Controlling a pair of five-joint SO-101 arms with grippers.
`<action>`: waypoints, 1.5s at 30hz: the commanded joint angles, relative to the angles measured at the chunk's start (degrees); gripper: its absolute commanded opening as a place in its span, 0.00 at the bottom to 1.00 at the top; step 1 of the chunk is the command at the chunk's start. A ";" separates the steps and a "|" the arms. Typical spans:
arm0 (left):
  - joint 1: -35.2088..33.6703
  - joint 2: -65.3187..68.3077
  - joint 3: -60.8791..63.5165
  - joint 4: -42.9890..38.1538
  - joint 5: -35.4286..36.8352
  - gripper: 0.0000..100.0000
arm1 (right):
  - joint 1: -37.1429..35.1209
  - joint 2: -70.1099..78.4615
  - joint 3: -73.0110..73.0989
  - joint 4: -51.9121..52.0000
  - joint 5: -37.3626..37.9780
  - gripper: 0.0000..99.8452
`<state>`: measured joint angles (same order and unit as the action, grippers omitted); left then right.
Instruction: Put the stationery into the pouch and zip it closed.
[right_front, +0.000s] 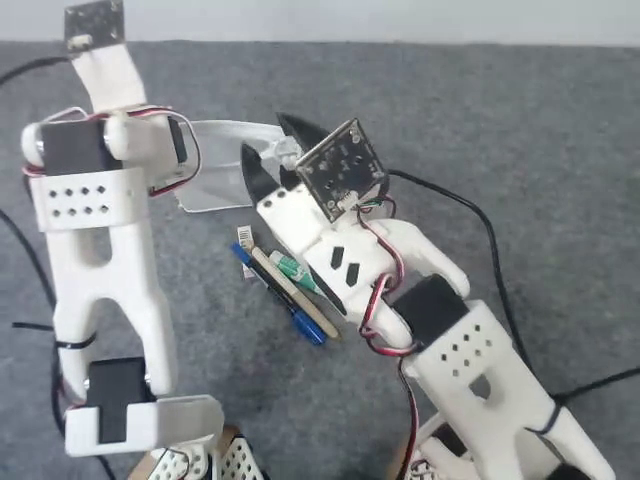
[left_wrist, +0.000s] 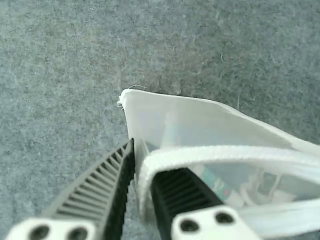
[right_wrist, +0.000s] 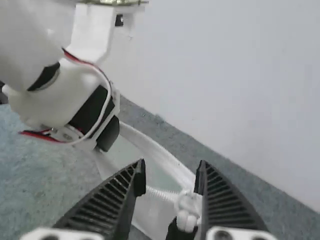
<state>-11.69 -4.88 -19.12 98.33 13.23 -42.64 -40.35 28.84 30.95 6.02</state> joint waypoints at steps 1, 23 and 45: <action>-3.08 -0.26 -4.70 0.44 0.79 0.01 | -0.22 -2.86 -3.69 7.52 0.62 0.16; -16.88 -0.26 -8.13 0.53 2.02 0.01 | -0.48 14.46 0.79 21.93 0.70 0.16; -19.34 -0.26 -8.13 0.53 2.02 0.01 | -2.59 51.21 -16.18 21.93 0.88 0.16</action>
<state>-30.77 -4.35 -23.87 98.51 14.29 -44.75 10.81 15.91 52.75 6.20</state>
